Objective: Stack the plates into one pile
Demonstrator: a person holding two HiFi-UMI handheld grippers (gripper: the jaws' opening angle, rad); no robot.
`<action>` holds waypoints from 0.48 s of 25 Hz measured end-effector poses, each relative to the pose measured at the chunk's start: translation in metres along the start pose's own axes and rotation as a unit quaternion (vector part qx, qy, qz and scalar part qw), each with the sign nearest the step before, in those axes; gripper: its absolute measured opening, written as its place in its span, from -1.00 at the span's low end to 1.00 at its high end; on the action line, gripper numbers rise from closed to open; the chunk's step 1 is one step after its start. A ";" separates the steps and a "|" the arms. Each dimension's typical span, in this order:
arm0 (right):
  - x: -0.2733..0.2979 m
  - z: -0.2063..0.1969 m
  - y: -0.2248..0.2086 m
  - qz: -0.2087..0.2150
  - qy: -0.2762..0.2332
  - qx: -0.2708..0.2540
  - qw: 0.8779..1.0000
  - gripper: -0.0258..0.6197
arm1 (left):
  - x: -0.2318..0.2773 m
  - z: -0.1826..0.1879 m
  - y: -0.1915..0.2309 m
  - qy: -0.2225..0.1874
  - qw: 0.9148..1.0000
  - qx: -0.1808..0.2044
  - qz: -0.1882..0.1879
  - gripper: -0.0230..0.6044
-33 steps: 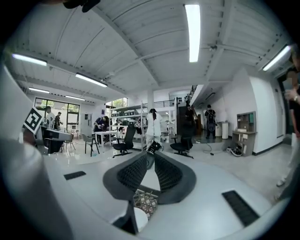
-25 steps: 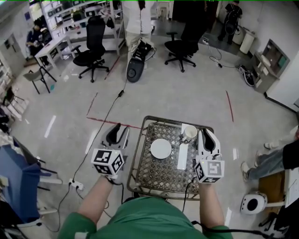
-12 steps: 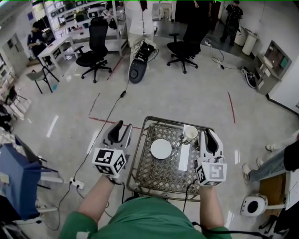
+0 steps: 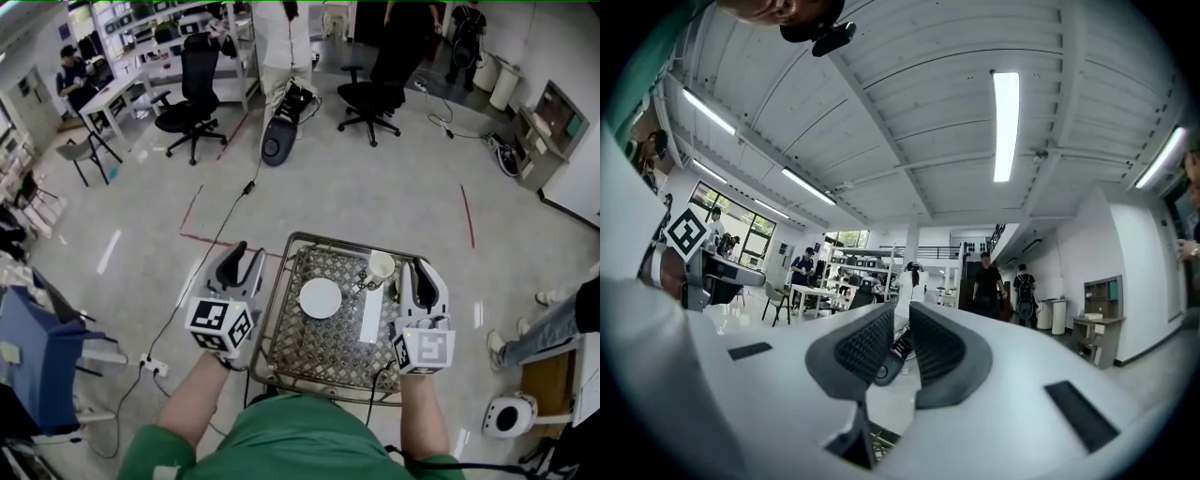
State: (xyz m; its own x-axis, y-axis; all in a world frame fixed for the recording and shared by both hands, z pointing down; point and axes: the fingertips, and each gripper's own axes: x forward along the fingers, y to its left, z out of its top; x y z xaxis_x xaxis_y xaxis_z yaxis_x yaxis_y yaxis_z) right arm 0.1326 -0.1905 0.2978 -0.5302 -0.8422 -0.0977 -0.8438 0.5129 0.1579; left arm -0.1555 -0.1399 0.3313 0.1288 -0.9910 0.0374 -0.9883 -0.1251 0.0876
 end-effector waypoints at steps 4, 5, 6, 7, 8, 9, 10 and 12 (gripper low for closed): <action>-0.002 0.000 -0.008 0.005 0.001 0.003 1.000 -0.71 | 0.001 0.000 -0.007 0.002 1.000 0.002 0.005 -0.41; -0.002 0.000 -0.009 0.006 0.000 0.002 1.000 -0.71 | 0.001 -0.001 -0.008 0.002 1.000 0.002 0.006 -0.41; -0.002 0.000 -0.010 0.007 -0.001 0.002 1.000 -0.71 | 0.001 -0.001 -0.009 0.002 1.000 0.003 0.007 -0.41; -0.002 0.000 -0.012 0.007 -0.002 0.002 1.000 -0.71 | 0.001 -0.002 -0.010 0.002 1.000 0.003 0.008 -0.41; -0.004 -0.001 -0.015 0.007 -0.002 0.003 1.000 -0.71 | 0.002 -0.003 -0.013 0.002 1.000 0.003 0.009 -0.41; -0.005 -0.002 -0.017 0.008 -0.003 0.005 1.000 -0.71 | 0.002 -0.004 -0.016 0.002 1.000 0.003 0.010 -0.41; -0.007 -0.003 -0.020 0.010 -0.003 0.006 1.000 -0.71 | 0.002 -0.005 -0.020 0.001 1.000 0.003 0.010 -0.41; -0.011 -0.003 -0.026 0.014 -0.003 0.009 1.000 -0.71 | 0.003 -0.005 -0.028 0.002 1.000 0.004 0.011 -0.41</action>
State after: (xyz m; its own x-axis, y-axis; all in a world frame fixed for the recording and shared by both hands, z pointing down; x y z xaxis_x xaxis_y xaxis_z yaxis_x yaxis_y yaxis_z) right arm 0.1608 -0.1954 0.2980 -0.5534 -0.8270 -0.0986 -0.8303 0.5385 0.1437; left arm -0.1269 -0.1389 0.3343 0.1066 -0.9934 0.0431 -0.9916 -0.1030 0.0781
